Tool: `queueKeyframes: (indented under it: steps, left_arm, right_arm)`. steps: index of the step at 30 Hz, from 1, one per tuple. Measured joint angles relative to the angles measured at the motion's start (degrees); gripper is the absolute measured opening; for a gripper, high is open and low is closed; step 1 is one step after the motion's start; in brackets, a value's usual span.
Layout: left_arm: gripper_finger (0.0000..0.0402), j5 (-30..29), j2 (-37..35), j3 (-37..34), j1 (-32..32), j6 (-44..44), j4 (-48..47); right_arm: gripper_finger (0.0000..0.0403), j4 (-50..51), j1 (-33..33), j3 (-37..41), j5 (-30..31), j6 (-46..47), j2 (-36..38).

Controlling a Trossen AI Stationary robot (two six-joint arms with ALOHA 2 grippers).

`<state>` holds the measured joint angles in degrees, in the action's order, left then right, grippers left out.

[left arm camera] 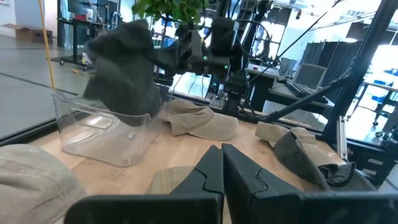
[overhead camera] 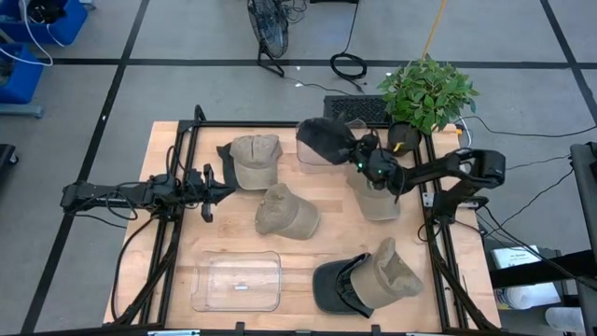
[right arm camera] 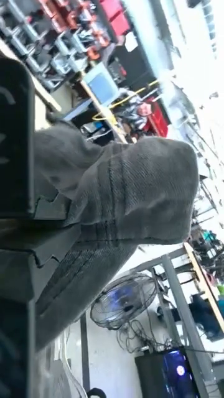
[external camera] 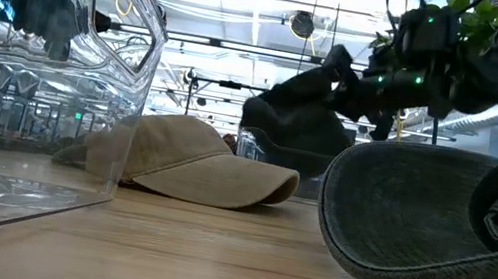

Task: Pick & Place hat
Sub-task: Put the dark gray cap into the top transparent bin, then put the brown cap into the bottom transparent bin

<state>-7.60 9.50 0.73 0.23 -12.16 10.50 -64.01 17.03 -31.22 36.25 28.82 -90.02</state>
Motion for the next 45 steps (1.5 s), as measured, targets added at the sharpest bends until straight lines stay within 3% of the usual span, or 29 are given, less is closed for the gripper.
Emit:
queueKeyframes:
  steps: [8,17,21,26,32,39,45]
  left_arm:
    - [0.0031,0.0,0.0,0.0,0.0,-0.02,0.0]
    - [0.0007,0.02,-0.02,0.0,0.0,-0.07,0.02]
    - [0.0007,0.02,-0.02,0.0,0.0,-0.59,0.04]
    - [0.0035,0.07,-0.02,0.0,0.0,-3.56,0.26]
    - [0.0056,-1.57,-0.02,0.0,0.07,-3.33,0.26]
    - [0.0062,-1.44,-0.02,0.0,0.07,-3.16,0.18]
    - [0.0059,-1.4,0.41,0.26,-0.17,-7.36,-0.29]
  right_arm:
    - [0.0032,2.73,0.2,0.0,-0.43,-0.55,0.1]
    - [0.0125,4.08,0.25,-0.02,-0.37,-5.71,3.42]
    - [0.0164,5.91,0.12,0.0,-0.35,-10.85,6.78]
    - [0.0185,10.59,-2.04,0.0,-0.38,-15.87,14.05]
    - [0.0146,22.06,-9.33,0.0,-0.54,-17.17,24.09]
    - [0.0019,30.25,-18.98,-0.02,-0.62,-11.96,31.57]
    - [0.0003,44.1,-24.71,-2.54,-6.15,-7.07,32.12]
